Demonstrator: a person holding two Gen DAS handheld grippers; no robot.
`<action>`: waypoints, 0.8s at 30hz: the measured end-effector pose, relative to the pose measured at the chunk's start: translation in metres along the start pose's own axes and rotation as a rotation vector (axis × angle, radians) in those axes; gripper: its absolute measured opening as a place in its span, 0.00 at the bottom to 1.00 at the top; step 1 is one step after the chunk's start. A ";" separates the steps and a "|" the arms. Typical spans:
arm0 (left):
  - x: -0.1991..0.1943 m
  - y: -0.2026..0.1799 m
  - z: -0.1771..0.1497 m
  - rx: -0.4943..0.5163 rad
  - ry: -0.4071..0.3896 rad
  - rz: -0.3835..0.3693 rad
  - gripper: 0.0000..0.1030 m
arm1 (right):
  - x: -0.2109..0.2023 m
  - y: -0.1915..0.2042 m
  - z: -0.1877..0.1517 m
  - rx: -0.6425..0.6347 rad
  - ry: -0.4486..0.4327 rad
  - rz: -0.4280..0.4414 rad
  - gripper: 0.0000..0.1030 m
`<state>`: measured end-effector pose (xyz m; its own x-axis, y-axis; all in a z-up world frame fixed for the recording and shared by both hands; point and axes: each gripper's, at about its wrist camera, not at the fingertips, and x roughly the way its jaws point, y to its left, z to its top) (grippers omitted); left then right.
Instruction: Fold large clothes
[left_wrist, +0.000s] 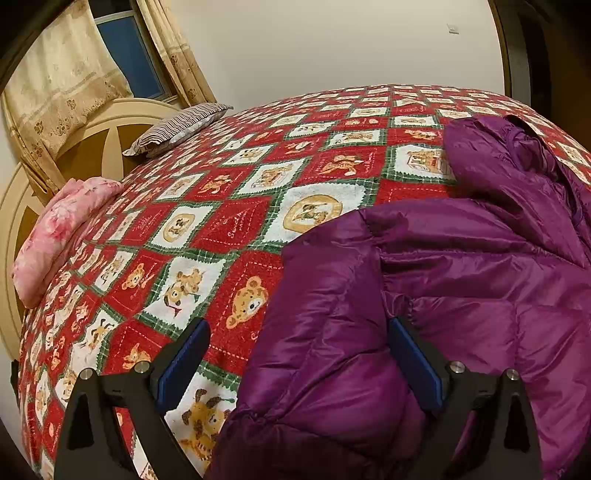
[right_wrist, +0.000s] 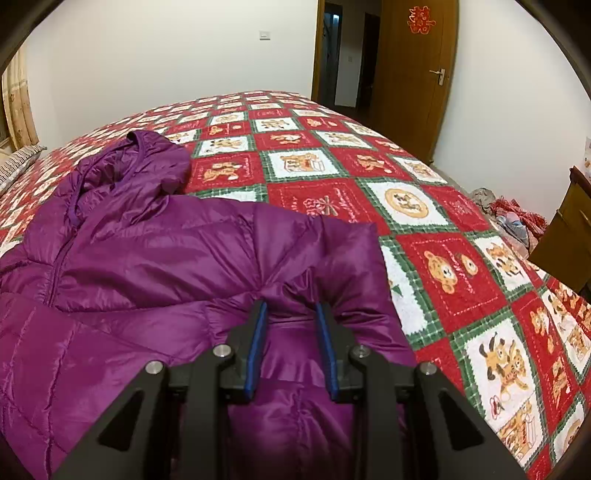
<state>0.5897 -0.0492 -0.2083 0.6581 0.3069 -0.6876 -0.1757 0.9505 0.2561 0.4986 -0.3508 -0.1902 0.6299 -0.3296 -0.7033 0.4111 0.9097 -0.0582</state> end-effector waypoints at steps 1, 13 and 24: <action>0.000 0.000 0.000 0.000 0.000 0.000 0.95 | 0.000 0.000 0.000 0.001 0.000 0.001 0.29; -0.004 0.008 0.011 0.012 0.046 -0.042 0.95 | 0.000 -0.001 0.003 -0.002 0.020 0.035 0.32; 0.012 -0.011 0.126 -0.002 0.033 -0.300 0.95 | -0.006 0.024 0.083 -0.098 0.037 0.260 0.73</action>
<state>0.6913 -0.0616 -0.1339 0.6566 0.0134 -0.7541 0.0216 0.9991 0.0366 0.5595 -0.3481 -0.1290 0.6807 -0.0744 -0.7288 0.1723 0.9832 0.0605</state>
